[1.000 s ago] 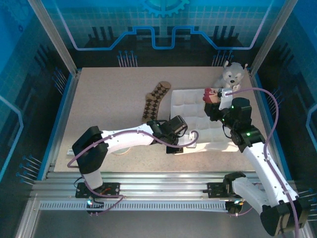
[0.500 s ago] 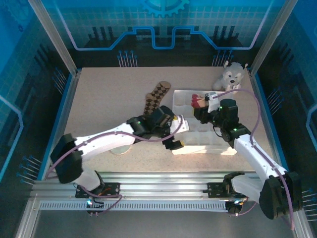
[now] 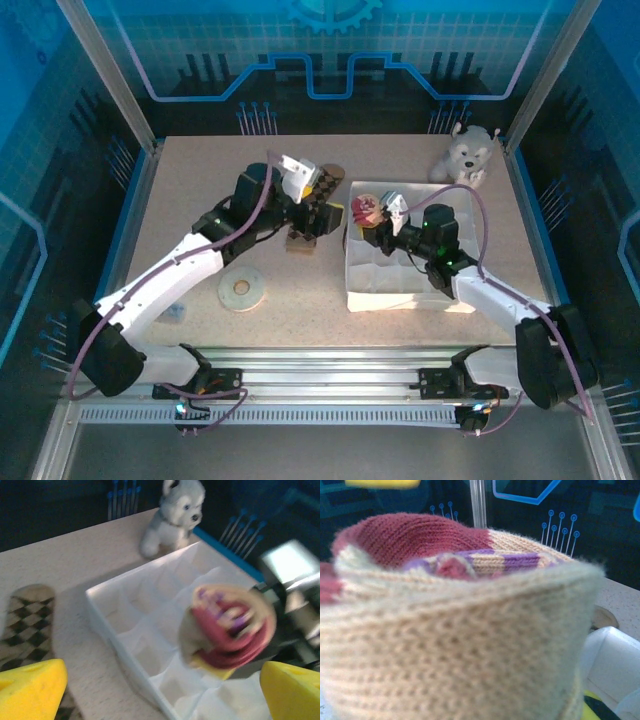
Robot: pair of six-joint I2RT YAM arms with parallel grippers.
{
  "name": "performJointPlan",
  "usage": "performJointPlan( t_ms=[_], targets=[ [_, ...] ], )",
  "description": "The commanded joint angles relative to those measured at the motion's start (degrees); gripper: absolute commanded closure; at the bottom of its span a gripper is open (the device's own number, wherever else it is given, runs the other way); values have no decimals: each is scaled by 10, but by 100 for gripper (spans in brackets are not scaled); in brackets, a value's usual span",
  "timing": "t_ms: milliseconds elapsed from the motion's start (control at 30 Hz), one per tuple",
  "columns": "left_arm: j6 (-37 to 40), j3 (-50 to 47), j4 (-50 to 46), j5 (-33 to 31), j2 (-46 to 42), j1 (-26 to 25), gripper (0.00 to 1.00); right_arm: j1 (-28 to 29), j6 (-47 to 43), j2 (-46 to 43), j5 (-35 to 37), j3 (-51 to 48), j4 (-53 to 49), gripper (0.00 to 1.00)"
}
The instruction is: Roll the socks
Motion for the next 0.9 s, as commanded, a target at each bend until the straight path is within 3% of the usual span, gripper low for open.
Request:
performJointPlan(
  t_ms=[0,333,467,600,867],
  targets=[
    [-45,59,-62,70,50,-5,1,7,-24,24,-17,-4,94,100],
    [-77,83,-122,20,136,-4,12,5,1,124,-11,-2,170,100],
    [-86,78,-116,23,146,-4,10,4,24,164,-12,-14,232,100],
    [-76,101,-126,64,163,-2,2,4,21,180,-13,-13,244,100],
    [-81,156,-145,140,220,-2,2,4,6,188,-31,-4,245,100]
  ],
)
